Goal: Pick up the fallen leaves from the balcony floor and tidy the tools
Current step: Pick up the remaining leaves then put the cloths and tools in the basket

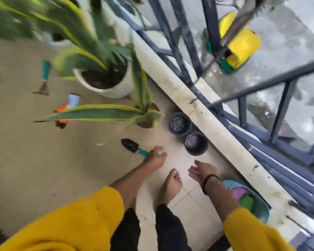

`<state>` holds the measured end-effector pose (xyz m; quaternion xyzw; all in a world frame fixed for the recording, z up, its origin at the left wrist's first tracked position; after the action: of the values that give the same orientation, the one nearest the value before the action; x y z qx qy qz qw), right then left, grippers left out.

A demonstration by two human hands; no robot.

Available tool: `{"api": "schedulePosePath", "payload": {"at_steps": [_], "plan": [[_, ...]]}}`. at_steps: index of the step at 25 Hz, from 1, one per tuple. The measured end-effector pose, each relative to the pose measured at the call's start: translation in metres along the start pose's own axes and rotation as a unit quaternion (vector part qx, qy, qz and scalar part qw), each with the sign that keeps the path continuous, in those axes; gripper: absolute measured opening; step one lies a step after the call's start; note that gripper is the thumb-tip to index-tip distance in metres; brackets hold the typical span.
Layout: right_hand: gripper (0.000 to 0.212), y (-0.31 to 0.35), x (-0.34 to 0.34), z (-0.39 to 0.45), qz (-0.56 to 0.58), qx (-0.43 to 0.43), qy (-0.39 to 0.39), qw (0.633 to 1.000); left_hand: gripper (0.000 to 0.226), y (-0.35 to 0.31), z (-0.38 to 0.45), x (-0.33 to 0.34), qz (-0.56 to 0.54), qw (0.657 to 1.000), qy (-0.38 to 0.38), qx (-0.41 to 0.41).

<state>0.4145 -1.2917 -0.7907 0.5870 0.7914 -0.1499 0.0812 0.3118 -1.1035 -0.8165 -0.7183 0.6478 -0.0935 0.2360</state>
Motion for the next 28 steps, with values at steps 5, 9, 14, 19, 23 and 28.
{"api": "schedulePosePath", "payload": {"at_steps": [5,9,14,19,23,28], "plan": [[0.028,-0.07,0.021,-0.139,-0.226,-0.08,0.027,0.971,0.048,0.013,-0.179,-0.088,-0.044,0.996,-0.018,-0.078],[0.021,-0.101,0.093,-0.226,-0.296,-0.12,0.02,0.948,0.007,0.02,-0.259,-0.175,-0.175,0.975,-0.101,-0.091],[0.011,-0.13,0.235,-0.281,-0.388,-0.169,0.032,0.905,0.009,0.078,-0.285,-0.276,-0.279,0.949,-0.134,-0.064],[0.01,-0.137,0.378,-0.329,-0.551,-0.253,0.003,0.795,0.024,0.14,-0.283,-0.375,-0.356,0.916,-0.171,-0.064],[0.024,-0.12,0.481,-0.334,-0.711,-0.354,-0.079,0.602,0.018,0.149,-0.255,-0.447,-0.316,0.929,-0.188,-0.051],[0.029,-0.068,0.605,-0.256,-0.802,-0.409,-0.076,0.43,0.018,0.183,-0.159,-0.481,-0.329,0.919,-0.208,-0.06]]}}
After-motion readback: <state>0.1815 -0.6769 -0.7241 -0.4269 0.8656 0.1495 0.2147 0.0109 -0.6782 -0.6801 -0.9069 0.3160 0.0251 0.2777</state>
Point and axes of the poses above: each hand's wrist, its own z-axis towards the middle knuckle, its own x-axis out of the palm, y = z × x, the point moved 1 cm from there along z, towards the middle knuckle, and after that the axes turned 13 degrees about x, right-handed, at the moved point
